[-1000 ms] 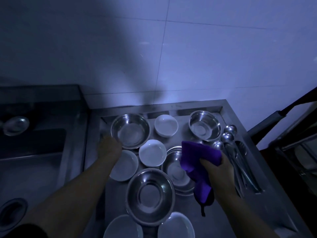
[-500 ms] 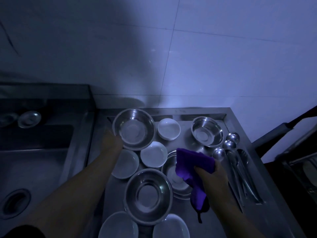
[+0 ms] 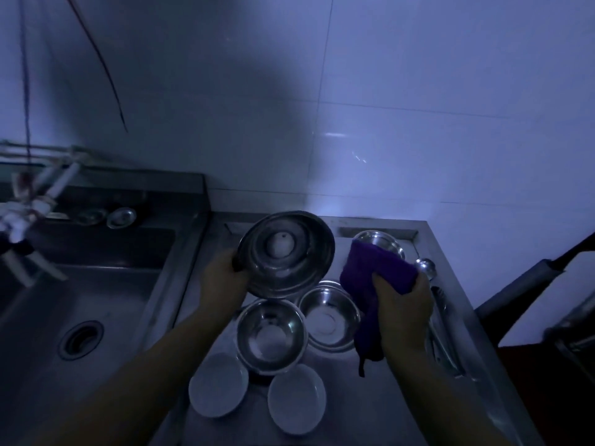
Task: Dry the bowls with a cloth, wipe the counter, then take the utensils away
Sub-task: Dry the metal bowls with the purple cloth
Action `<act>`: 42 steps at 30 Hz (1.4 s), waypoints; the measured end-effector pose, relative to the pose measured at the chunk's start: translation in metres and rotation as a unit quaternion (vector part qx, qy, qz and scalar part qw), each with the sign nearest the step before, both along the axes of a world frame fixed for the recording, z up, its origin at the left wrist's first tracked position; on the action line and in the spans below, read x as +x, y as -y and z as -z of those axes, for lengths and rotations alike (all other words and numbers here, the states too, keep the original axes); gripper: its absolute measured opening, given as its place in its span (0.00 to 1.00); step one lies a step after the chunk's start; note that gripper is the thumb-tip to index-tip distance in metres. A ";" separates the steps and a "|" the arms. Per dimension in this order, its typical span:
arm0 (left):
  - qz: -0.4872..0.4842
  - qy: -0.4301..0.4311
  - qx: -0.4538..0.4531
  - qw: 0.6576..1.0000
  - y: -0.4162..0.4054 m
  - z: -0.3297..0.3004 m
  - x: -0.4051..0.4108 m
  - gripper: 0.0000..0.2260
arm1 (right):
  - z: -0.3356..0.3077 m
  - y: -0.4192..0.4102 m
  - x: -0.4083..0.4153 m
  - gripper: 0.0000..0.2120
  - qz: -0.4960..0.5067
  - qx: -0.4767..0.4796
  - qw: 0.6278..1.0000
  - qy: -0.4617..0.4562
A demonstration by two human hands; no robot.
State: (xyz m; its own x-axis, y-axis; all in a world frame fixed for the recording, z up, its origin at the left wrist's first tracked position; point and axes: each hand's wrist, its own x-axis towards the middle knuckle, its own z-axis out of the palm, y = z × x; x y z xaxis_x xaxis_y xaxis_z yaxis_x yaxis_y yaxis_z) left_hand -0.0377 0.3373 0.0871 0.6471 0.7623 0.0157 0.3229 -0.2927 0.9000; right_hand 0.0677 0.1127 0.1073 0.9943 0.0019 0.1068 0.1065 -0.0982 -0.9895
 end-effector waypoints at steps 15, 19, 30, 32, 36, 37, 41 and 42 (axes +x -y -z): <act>0.038 0.152 -0.033 0.987 0.087 -0.077 -0.042 0.13 | -0.038 -0.038 -0.065 0.14 -0.112 -0.116 0.941 0.297; 0.003 0.216 -0.131 0.968 0.086 -0.089 -0.051 0.10 | -0.036 -0.053 -0.092 0.27 -0.244 -0.210 0.870 0.374; 0.017 0.170 -0.075 0.983 0.039 -0.119 -0.100 0.15 | -0.052 -0.045 -0.059 0.25 -0.235 -0.396 0.575 0.676; 0.039 0.157 -0.052 0.985 0.029 -0.126 -0.105 0.14 | -0.067 -0.042 -0.044 0.25 -0.207 -0.438 0.527 0.698; 0.036 0.159 -0.037 0.986 0.021 -0.136 -0.108 0.13 | -0.073 -0.053 -0.053 0.21 -0.162 -0.445 0.567 0.674; 0.031 0.162 -0.040 0.986 0.022 -0.136 -0.108 0.13 | -0.068 -0.058 -0.064 0.19 -0.157 -0.432 0.598 0.656; 0.036 0.180 -0.085 0.979 0.025 -0.130 -0.106 0.13 | -0.052 -0.085 -0.119 0.21 -0.167 -0.383 0.715 0.560; 0.035 0.185 -0.094 0.978 0.025 -0.129 -0.106 0.15 | -0.051 -0.092 -0.132 0.22 -0.169 -0.371 0.738 0.537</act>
